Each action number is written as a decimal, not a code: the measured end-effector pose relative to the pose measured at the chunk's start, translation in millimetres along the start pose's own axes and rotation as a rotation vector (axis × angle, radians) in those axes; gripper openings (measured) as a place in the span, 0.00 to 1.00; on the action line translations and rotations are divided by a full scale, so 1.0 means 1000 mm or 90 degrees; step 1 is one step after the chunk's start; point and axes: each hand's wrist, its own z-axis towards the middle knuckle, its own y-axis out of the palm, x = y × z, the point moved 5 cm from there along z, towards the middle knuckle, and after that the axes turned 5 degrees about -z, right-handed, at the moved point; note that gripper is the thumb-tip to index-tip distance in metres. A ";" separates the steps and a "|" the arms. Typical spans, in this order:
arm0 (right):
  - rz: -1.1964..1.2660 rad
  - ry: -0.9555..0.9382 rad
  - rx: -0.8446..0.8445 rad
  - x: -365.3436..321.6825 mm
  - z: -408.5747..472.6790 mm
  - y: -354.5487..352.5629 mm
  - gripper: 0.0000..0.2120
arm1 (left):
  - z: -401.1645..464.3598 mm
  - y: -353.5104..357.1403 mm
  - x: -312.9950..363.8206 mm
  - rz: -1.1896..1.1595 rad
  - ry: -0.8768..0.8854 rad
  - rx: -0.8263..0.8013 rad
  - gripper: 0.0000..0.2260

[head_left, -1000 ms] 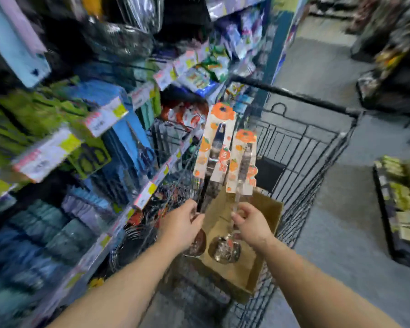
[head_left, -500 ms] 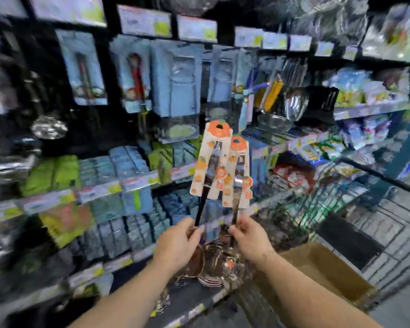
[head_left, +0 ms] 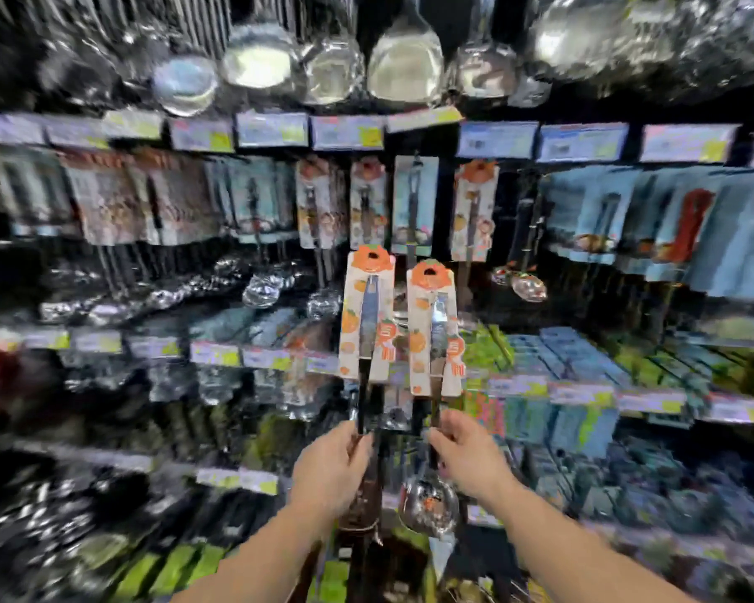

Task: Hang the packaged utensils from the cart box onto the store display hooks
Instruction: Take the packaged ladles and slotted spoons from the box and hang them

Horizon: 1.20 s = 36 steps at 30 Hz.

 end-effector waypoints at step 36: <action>0.067 -0.169 0.004 -0.200 0.144 0.111 0.04 | 0.165 -0.146 -0.117 -0.118 0.019 0.134 0.15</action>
